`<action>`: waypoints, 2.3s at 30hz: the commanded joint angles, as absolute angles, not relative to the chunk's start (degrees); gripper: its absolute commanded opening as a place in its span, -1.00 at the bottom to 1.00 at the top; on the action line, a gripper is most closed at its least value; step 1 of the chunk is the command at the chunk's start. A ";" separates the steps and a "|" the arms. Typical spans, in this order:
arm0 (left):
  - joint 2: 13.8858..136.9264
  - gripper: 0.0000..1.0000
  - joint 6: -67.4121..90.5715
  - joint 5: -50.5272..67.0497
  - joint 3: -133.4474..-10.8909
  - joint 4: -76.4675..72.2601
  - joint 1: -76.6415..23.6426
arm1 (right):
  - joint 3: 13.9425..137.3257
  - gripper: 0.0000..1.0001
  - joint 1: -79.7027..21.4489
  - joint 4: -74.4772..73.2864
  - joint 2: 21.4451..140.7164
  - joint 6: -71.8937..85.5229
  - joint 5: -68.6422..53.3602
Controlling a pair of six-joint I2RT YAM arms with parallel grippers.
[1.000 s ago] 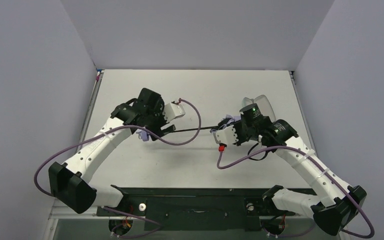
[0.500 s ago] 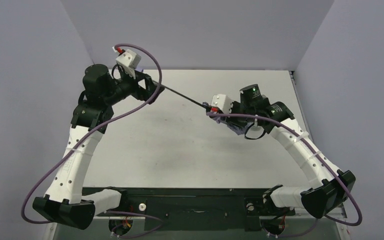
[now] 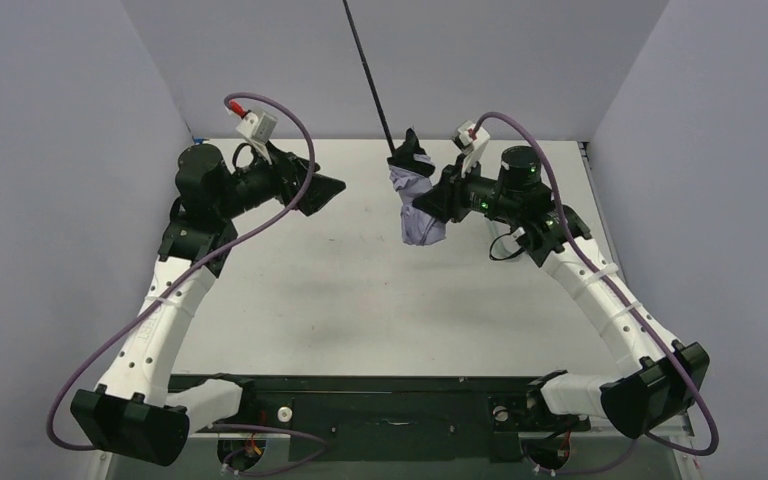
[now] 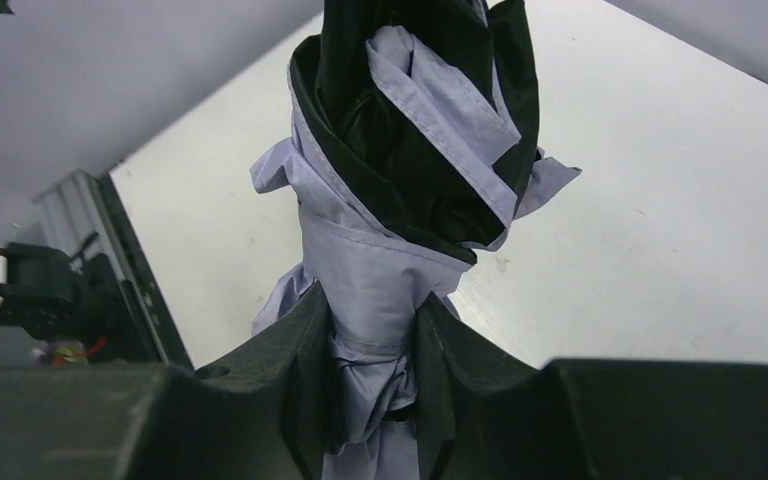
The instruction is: Open the umbrella
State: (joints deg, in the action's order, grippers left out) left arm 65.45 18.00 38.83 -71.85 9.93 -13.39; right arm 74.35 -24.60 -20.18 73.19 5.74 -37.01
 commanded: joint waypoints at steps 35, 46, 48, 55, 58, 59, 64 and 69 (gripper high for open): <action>77.75 -1.00 56.59 49.88 -74.14 -31.12 -21.41 | 81.44 0.63 -28.94 -10.34 64.75 20.61 -38.52; 82.00 -1.00 63.73 58.89 -80.14 -37.85 -25.46 | 83.84 0.61 -28.97 -7.25 70.87 25.60 -52.73; 82.55 -1.00 64.05 59.53 -81.36 -38.23 -26.06 | 83.78 0.64 -30.26 -7.96 71.17 23.71 -54.23; 83.44 -1.00 64.43 61.32 -84.99 -38.70 -29.57 | 81.98 0.62 -32.02 -7.96 72.97 22.02 -55.11; 83.77 -1.00 64.34 61.47 -85.69 -38.64 -30.21 | 80.95 0.27 -32.80 -3.73 73.25 25.68 -55.07; 83.94 -1.00 64.18 61.33 -85.82 -38.60 -30.18 | 80.53 0.16 -33.09 -1.99 73.24 26.29 -54.87; 83.62 -0.19 58.88 57.06 -87.81 -33.13 -28.00 | 79.70 -0.91 -32.87 -0.85 72.48 27.88 -51.17; 81.01 0.69 49.14 45.88 -89.73 -20.47 -17.72 | 78.04 -1.00 -31.66 -2.07 70.72 28.42 -43.02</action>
State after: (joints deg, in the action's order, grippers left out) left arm 84.53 57.14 56.40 -86.32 -27.90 -24.75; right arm 78.63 -32.69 -5.96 72.31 27.77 -51.13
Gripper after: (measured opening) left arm 0.759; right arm 0.291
